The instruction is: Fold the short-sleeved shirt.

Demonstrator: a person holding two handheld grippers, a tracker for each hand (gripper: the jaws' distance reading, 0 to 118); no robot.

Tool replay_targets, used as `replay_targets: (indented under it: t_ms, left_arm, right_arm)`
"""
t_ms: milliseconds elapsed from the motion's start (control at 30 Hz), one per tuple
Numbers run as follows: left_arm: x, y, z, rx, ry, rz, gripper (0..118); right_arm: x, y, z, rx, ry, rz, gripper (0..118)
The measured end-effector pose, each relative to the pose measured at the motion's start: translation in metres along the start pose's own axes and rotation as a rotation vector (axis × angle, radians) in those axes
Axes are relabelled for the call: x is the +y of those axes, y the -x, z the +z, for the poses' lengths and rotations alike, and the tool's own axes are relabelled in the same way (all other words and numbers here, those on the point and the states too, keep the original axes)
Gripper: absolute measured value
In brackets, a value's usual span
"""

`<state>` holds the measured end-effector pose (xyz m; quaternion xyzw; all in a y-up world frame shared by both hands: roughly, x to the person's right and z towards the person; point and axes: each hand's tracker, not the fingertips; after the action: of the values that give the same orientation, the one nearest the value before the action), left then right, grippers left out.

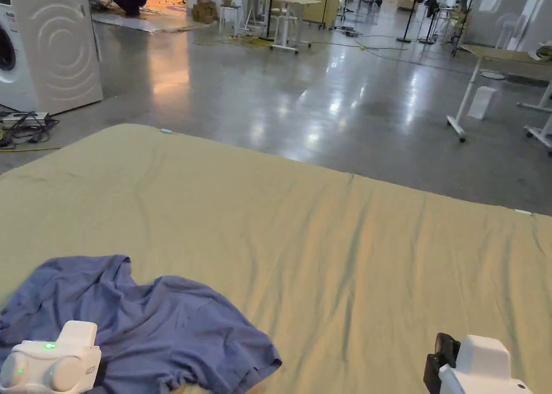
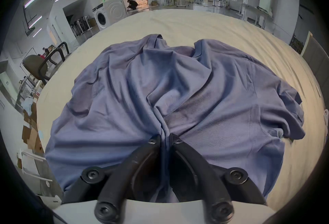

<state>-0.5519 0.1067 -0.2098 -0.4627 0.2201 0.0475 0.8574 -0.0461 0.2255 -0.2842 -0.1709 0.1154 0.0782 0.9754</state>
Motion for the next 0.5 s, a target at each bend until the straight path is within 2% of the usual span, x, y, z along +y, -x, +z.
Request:
replay_targets:
  t_ms: [133,233,300,500]
  left_arm:
    - [0.000,0.009,0.014,-0.017,-0.070,0.076,6]
    - [0.005,0.007,0.041,0.010,-0.214,0.033,6]
    - [0.011,0.007,0.060,-0.024,-0.291,0.036,6]
    - [0.037,0.001,0.112,-0.067,-0.431,0.043,5]
  right_arm:
    - [-0.004,-0.001,0.000,-0.003,0.002,-0.013,0]
    - [-0.005,-0.003,-0.001,-0.005,-0.004,-0.021,0]
    - [-0.003,-0.003,0.001,0.000,-0.009,-0.022,0]
    - [0.007,-0.003,0.013,0.011,-0.040,-0.033,0]
